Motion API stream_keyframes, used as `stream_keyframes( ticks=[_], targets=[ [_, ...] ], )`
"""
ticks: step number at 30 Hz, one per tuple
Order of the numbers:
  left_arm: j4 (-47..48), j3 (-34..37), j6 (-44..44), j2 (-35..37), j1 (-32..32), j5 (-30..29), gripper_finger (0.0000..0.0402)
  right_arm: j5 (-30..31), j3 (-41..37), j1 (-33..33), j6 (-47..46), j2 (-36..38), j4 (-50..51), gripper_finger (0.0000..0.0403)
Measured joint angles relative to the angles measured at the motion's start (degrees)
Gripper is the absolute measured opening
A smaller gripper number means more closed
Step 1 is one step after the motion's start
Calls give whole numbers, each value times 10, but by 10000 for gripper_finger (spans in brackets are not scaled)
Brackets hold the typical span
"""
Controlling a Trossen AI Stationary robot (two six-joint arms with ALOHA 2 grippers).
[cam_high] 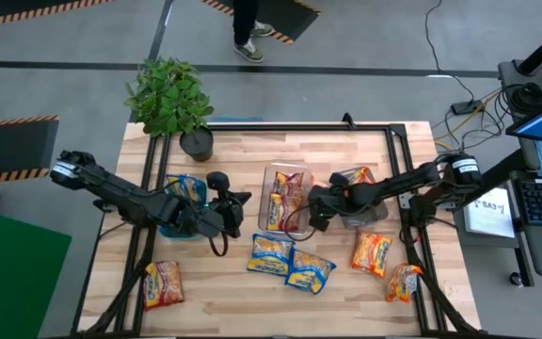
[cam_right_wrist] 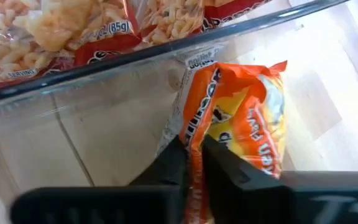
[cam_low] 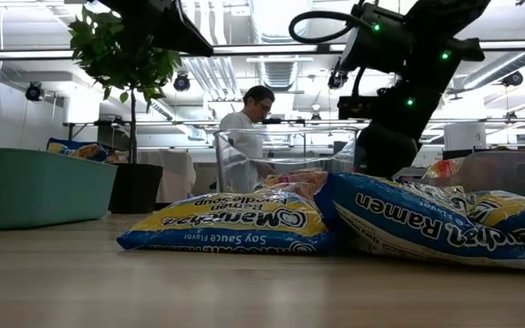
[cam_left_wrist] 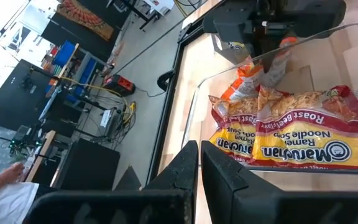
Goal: Sort Maruchan noodles
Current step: Put the orange noodle pack into the black bin
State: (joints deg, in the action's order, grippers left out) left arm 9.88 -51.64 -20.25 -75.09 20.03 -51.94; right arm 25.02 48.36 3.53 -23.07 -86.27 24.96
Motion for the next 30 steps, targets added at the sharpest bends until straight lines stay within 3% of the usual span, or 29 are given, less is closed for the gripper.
stream_keyframes(
  ticks=[9,22,25,30],
  targets=[
    [-5,0,13,-6,0,0,2,-19,-1,2,-14,53,5,13],
    [-9,0,15,-21,0,0,2,-42,-1,2,36,252,38,11],
    [-9,0,15,-21,0,0,2,-59,7,2,47,299,105,11],
    [-9,0,15,-22,0,0,2,-90,83,2,37,337,302,11]
  ],
)
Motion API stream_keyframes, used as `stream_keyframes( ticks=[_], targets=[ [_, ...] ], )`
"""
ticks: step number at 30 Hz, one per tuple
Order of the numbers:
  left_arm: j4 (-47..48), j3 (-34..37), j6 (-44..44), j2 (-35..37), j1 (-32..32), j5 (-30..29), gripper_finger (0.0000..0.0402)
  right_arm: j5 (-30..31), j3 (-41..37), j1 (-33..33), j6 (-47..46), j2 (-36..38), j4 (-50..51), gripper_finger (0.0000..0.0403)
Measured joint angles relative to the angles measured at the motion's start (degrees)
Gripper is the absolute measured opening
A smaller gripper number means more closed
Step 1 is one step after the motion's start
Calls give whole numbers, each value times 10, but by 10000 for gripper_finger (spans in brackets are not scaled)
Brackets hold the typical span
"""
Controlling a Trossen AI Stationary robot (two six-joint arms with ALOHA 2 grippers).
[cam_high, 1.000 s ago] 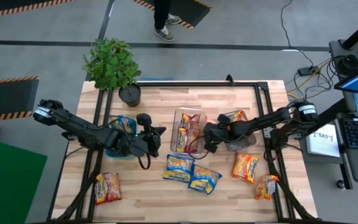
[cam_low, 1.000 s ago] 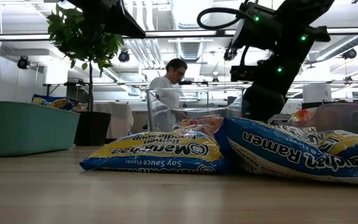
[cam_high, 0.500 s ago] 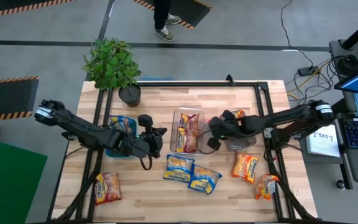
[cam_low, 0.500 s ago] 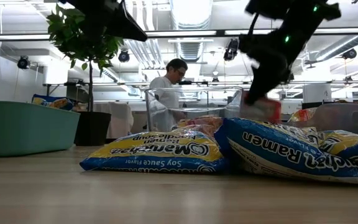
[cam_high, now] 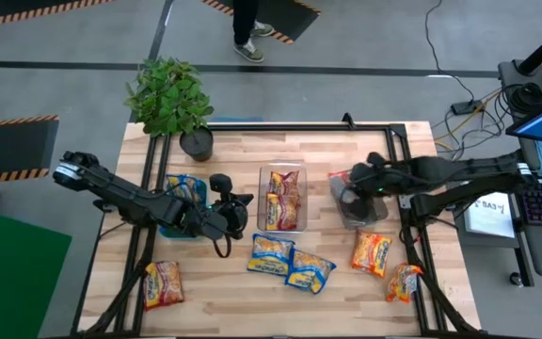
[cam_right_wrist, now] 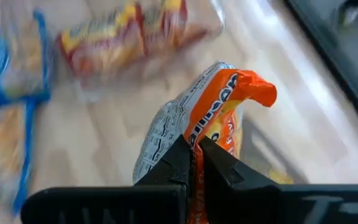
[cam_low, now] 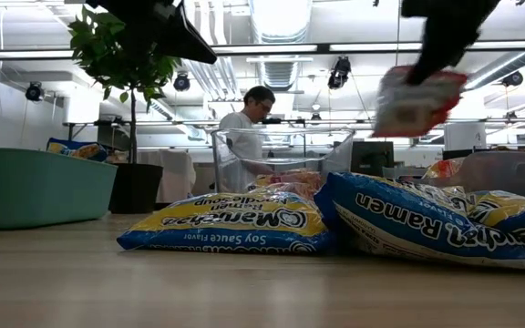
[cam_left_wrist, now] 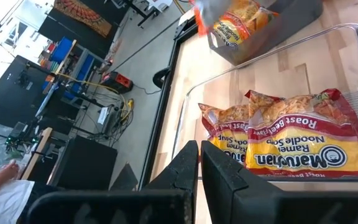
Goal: Sort Maruchan noodles
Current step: Put the orange noodle pack into the black bin
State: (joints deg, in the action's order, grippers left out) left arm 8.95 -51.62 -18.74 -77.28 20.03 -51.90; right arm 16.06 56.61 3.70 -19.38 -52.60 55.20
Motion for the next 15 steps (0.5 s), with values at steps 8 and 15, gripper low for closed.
stream_keyframes(
  ticks=[8,15],
  targets=[
    [0,0,0,0,0,0,2,-149,53,2,106,-29,171,11],
    [0,0,0,0,0,0,2,-150,16,15,263,-93,178,11]
  ],
)
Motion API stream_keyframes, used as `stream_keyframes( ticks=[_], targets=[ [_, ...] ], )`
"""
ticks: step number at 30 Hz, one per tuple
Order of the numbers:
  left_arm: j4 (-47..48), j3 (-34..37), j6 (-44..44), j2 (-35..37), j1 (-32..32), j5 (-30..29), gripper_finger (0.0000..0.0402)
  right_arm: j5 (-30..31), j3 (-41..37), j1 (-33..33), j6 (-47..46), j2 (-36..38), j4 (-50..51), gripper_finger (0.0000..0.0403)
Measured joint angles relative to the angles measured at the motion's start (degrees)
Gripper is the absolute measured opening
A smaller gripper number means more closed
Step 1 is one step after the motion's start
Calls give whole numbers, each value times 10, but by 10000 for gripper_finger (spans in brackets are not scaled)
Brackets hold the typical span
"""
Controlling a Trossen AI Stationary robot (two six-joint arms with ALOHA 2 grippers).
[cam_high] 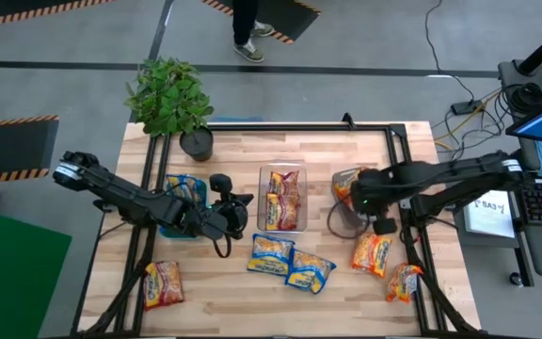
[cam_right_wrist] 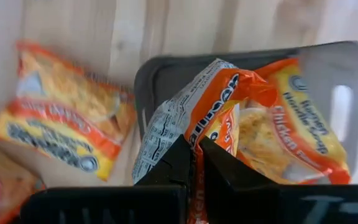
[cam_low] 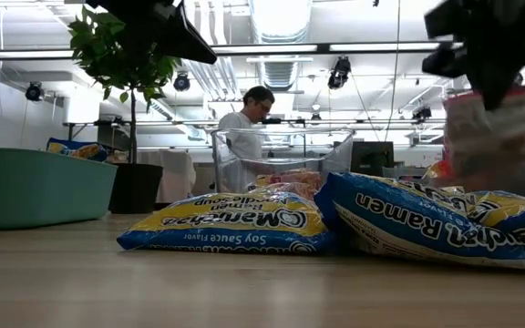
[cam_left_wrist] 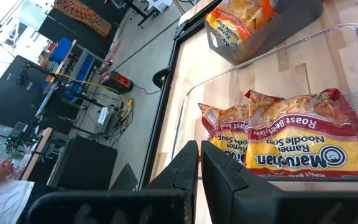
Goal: Sort Maruchan noodles
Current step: Put the orange noodle pack into the black bin
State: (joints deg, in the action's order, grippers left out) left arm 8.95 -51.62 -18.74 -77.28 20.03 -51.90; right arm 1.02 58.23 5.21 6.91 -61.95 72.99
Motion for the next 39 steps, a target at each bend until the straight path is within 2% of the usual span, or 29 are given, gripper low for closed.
stream_keyframes(
  ticks=[15,24,31,39],
  targets=[
    [0,0,0,0,0,0,2,-9,-17,2,101,-141,-17,11],
    [0,0,0,0,0,0,2,-11,-17,2,57,-195,-15,12],
    [0,0,0,0,0,0,2,-11,-16,2,53,-203,-15,12],
    [1,0,0,0,0,0,2,-10,-17,2,-3,-203,-15,26]
  ],
)
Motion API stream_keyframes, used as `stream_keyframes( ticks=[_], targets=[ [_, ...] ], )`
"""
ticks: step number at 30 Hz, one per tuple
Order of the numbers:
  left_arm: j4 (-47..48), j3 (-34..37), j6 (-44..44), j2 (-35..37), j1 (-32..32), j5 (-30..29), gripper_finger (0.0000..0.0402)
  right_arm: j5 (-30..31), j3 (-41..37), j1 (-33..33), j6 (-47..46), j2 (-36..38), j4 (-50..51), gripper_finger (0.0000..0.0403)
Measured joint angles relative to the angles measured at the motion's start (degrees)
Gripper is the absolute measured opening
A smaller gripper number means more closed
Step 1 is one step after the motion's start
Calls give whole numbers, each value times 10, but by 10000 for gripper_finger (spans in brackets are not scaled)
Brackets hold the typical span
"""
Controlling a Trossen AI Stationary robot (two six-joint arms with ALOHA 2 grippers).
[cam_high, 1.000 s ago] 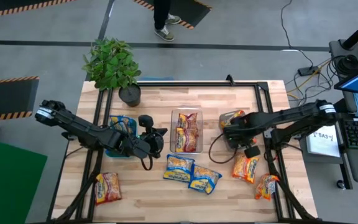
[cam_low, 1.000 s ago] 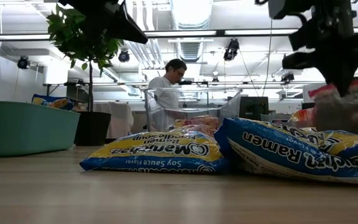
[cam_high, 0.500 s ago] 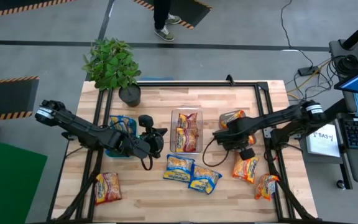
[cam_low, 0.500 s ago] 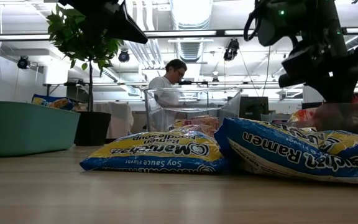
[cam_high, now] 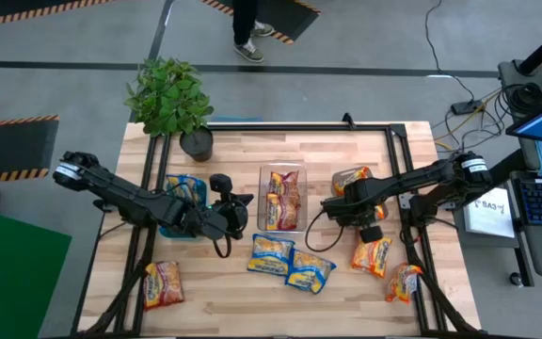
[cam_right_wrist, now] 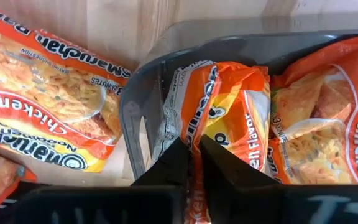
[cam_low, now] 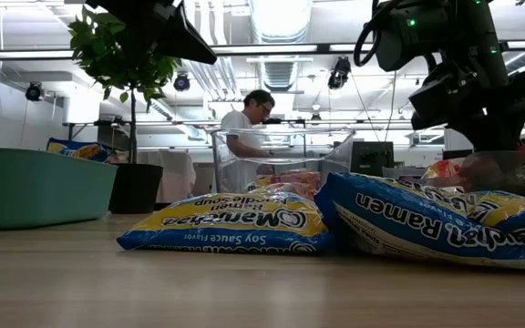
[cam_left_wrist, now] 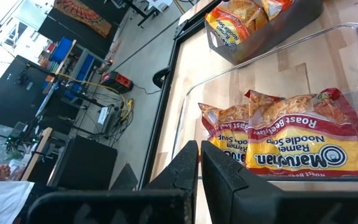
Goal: Sort Maruchan noodles
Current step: Put the orange noodle pack into the black bin, then put the blue noodle pack into the green bin
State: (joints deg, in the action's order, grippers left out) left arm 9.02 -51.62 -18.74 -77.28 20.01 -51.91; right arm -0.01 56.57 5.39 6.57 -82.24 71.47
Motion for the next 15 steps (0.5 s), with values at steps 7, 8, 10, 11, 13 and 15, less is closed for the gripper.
stream_keyframes(
  ticks=[7,8,10,11,13,15],
  targets=[
    [0,0,0,0,0,0,2,2,0,0,-12,0,-1,107],
    [0,0,0,0,0,0,2,2,0,0,-16,0,0,119],
    [0,0,0,0,0,0,2,1,5,0,-24,0,5,141],
    [0,0,0,0,0,0,2,1,10,0,-27,0,8,149],
    [0,0,0,0,0,0,2,1,27,0,-34,0,15,164],
    [0,0,0,0,0,0,2,1,47,0,-45,0,26,175]
  ],
)
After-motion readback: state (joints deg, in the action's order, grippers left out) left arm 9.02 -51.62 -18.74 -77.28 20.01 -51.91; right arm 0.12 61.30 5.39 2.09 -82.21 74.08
